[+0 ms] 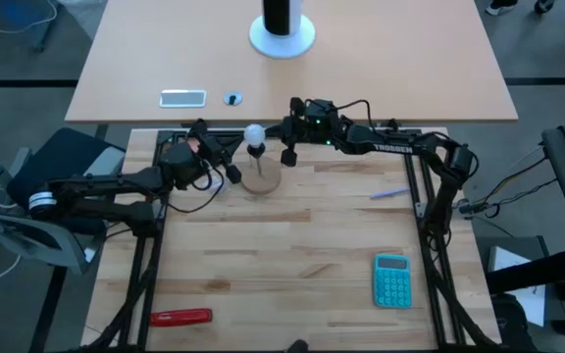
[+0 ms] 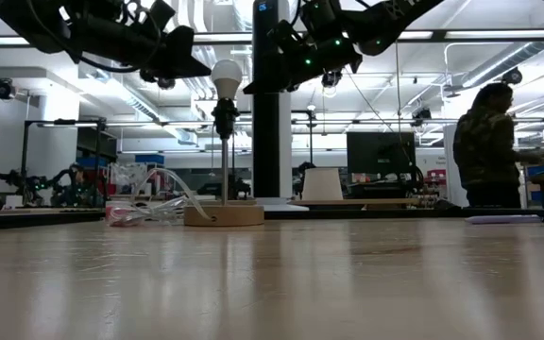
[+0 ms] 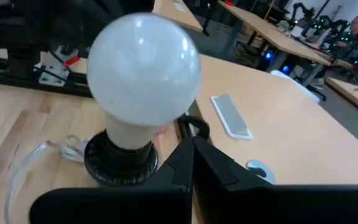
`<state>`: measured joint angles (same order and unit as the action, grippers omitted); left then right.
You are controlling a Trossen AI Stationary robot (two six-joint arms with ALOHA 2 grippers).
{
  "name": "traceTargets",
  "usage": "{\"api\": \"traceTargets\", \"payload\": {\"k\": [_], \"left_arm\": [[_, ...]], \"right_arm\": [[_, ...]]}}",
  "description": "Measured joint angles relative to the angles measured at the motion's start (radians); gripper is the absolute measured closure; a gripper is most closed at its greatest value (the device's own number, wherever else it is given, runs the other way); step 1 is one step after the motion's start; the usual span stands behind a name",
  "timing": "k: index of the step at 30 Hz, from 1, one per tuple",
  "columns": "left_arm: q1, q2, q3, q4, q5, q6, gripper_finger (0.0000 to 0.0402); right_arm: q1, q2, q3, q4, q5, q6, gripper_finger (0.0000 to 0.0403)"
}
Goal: Screw lightbulb
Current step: Insert the lightbulb into the wooden table lamp
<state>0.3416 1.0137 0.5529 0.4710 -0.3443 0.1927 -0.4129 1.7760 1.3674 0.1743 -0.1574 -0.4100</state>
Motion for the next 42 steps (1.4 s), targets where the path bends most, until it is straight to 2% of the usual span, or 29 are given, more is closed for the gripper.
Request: {"api": "traceTargets", "payload": {"k": [16,19,23,26,31,35,42], "left_arm": [[0.001,0.015,0.0,0.009,0.012,0.016,0.0401],[0.001,0.015,0.0,-0.004,-0.034,0.005,0.0401],[-0.001,-0.002,0.0,-0.055,-0.062,-0.03,0.0401],[-0.006,-0.02,0.0,-0.073,-0.033,-0.055,0.0401],[-0.008,-0.035,0.001,-0.037,0.105,-0.047,0.0401],[-0.007,-0.029,0.0,-0.028,0.098,-0.044,0.0401],[-0.006,-0.006,0.001,-0.027,0.031,-0.04,0.0401]], "right_arm": [[0.018,-0.006,0.0,0.003,-0.005,-0.02,0.0401],[0.022,-0.009,0.0,-0.006,0.001,-0.016,0.0401],[0.023,-0.02,0.0,-0.04,0.08,0.004,0.0401],[0.017,-0.023,0.0,-0.042,0.111,0.005,0.0401],[0.021,-0.029,0.0,-0.019,0.096,-0.007,0.0401],[0.026,-0.029,0.0,-0.02,0.093,-0.007,0.0401],[0.031,-0.03,0.0,-0.022,-0.012,-0.003,0.0401]]}}
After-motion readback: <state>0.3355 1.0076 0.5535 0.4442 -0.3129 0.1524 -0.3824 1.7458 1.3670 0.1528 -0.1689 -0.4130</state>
